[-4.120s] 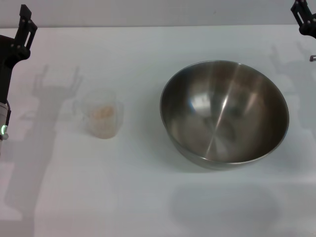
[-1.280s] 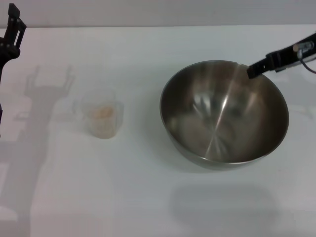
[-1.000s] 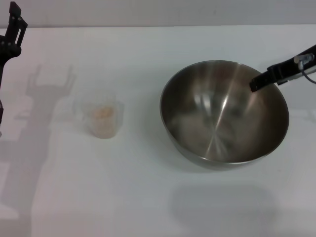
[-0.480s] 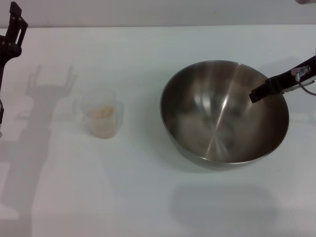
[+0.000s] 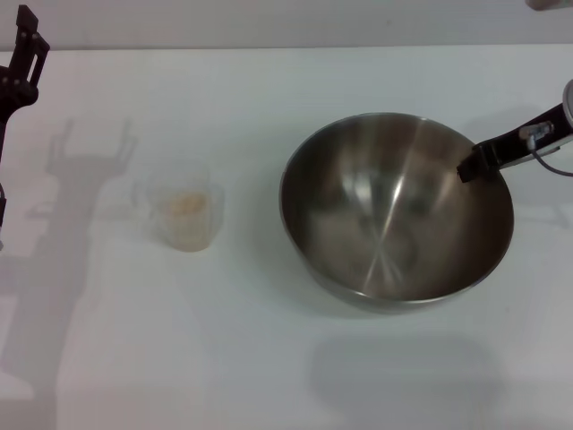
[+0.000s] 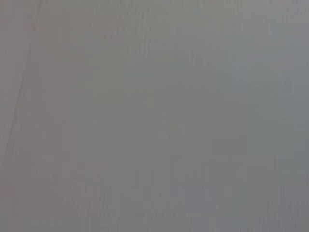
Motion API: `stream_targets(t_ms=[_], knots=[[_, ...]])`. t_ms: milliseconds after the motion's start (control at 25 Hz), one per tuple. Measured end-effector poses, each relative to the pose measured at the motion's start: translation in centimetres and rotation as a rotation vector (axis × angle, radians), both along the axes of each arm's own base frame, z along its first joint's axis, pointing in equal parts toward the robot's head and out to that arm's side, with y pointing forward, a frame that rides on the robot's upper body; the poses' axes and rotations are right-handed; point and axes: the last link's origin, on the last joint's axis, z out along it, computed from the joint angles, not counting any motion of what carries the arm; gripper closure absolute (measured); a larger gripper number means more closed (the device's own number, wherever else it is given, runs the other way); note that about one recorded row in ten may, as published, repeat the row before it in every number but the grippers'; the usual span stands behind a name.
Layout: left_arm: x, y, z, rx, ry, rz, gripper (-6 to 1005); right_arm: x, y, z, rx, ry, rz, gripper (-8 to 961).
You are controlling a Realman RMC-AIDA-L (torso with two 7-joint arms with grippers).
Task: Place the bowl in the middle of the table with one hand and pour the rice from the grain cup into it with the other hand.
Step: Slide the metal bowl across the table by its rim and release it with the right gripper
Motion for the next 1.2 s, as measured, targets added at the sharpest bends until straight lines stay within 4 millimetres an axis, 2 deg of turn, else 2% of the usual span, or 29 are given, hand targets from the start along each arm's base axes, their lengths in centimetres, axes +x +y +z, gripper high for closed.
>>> stream_targets(t_ms=[280,520,880,1080,1200], knots=[[0.0,0.0,0.0,0.001,-0.001,-0.001,169,0.0,0.0,-0.1,-0.006,0.005,0.013,826],[0.1,0.0,0.0,0.001,-0.004,-0.004,169,-0.8,0.0,0.8,0.033,0.038,0.077,904],[0.2,0.0,0.0,0.002,-0.007,-0.005,169,-2.5,-0.2,1.8,0.079,0.126,0.193,921],[0.2,0.0,-0.1,0.001,-0.007,-0.006,169,-3.2,0.0,1.5,0.08,0.177,0.247,920],[0.3,0.0,-0.1,0.002,-0.009,-0.007,169,-3.2,0.2,0.7,0.069,0.21,0.254,920]])
